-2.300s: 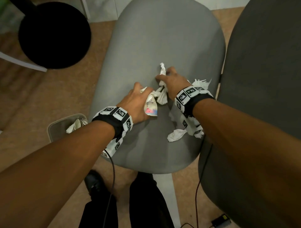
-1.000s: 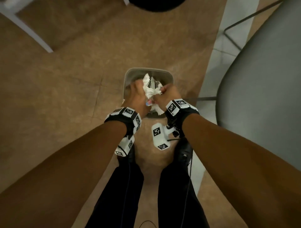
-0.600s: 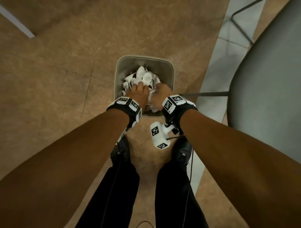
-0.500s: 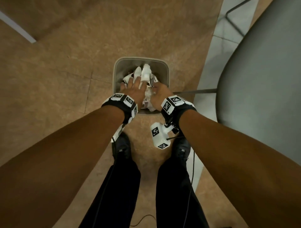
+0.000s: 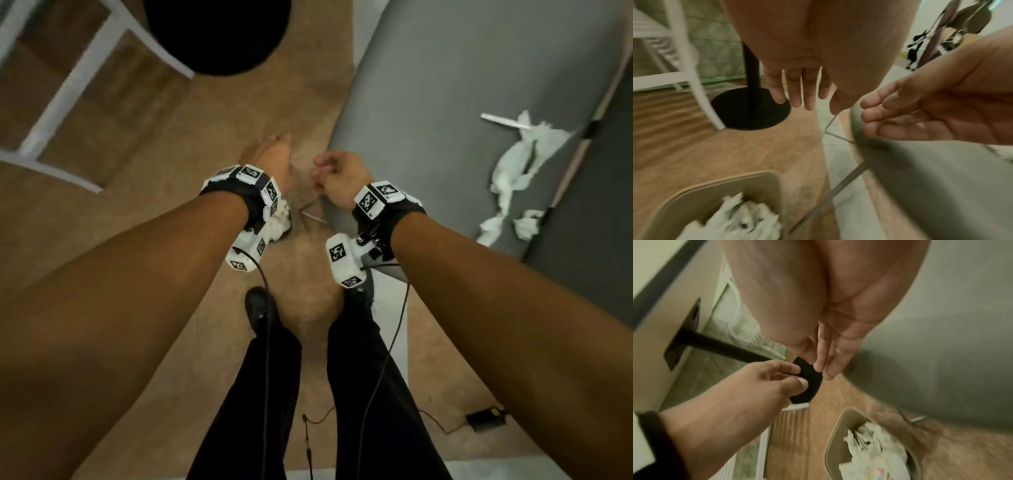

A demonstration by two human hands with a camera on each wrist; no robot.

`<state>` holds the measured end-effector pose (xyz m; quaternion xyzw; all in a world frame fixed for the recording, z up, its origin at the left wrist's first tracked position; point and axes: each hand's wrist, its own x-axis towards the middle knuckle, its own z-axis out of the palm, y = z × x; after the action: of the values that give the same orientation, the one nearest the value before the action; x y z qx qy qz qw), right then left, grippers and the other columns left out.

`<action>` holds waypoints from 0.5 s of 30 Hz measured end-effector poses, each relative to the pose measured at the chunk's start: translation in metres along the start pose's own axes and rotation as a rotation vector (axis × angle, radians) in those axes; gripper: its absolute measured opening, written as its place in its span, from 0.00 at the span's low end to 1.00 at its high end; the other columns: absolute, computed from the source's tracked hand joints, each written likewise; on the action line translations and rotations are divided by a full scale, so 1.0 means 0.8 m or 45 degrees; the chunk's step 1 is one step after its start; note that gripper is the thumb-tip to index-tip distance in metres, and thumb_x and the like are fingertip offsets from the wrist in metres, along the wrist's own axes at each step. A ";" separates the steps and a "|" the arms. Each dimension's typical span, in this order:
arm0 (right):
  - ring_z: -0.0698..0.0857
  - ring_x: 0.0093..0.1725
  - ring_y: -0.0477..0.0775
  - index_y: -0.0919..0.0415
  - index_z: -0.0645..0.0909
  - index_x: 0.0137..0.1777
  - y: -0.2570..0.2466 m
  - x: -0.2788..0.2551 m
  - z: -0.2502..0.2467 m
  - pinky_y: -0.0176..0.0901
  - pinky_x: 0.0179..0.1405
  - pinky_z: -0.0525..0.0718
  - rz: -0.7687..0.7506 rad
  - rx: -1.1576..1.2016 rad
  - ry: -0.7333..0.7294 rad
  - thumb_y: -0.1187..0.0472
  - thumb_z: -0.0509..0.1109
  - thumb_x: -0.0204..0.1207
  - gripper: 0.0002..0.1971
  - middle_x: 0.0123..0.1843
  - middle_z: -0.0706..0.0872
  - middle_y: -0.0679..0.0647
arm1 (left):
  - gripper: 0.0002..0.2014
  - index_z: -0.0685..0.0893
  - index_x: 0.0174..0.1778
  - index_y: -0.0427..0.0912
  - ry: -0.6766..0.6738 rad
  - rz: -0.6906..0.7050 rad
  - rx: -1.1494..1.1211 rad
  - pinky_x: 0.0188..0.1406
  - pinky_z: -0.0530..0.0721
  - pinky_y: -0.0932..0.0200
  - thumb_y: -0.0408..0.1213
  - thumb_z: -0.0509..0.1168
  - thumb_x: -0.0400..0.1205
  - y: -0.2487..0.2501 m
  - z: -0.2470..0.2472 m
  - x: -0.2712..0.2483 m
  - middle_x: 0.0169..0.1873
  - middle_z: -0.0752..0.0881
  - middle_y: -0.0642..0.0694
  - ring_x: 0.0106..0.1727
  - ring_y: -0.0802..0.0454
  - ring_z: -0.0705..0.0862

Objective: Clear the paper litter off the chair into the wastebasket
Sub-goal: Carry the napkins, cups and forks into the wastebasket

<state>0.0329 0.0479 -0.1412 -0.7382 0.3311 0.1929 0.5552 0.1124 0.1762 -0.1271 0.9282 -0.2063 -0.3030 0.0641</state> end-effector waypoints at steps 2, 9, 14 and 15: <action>0.91 0.42 0.61 0.52 0.81 0.42 -0.009 -0.018 -0.056 0.60 0.53 0.90 0.038 0.086 0.077 0.59 0.62 0.71 0.07 0.41 0.91 0.57 | 0.21 0.73 0.72 0.40 0.033 0.116 -0.033 0.68 0.77 0.42 0.37 0.63 0.82 0.067 -0.016 0.006 0.68 0.79 0.35 0.70 0.33 0.77; 0.87 0.57 0.55 0.55 0.85 0.59 0.052 -0.046 -0.246 0.44 0.61 0.83 0.196 -0.067 0.597 0.61 0.67 0.77 0.12 0.56 0.90 0.54 | 0.24 0.73 0.73 0.43 -0.019 0.541 -0.079 0.69 0.76 0.41 0.38 0.64 0.79 0.278 0.012 0.014 0.67 0.80 0.39 0.69 0.37 0.77; 0.71 0.74 0.68 0.55 0.79 0.65 0.123 -0.066 -0.334 0.54 0.70 0.74 0.569 -0.321 0.749 0.57 0.68 0.74 0.18 0.73 0.73 0.62 | 0.26 0.73 0.75 0.43 -0.060 0.667 -0.033 0.69 0.76 0.41 0.41 0.66 0.80 0.362 0.061 0.021 0.68 0.78 0.39 0.68 0.37 0.76; 0.69 0.75 0.69 0.55 0.78 0.67 0.133 -0.067 -0.341 0.56 0.72 0.73 0.639 -0.341 0.696 0.57 0.69 0.75 0.20 0.74 0.70 0.63 | 0.26 0.73 0.75 0.43 -0.082 0.681 -0.018 0.68 0.76 0.42 0.41 0.65 0.79 0.373 0.069 0.023 0.68 0.77 0.38 0.68 0.36 0.76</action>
<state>-0.1025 -0.2133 -0.0953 -0.7243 0.6089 0.1605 0.2808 -0.0093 -0.1019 -0.1084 0.8302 -0.4438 -0.3060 0.1418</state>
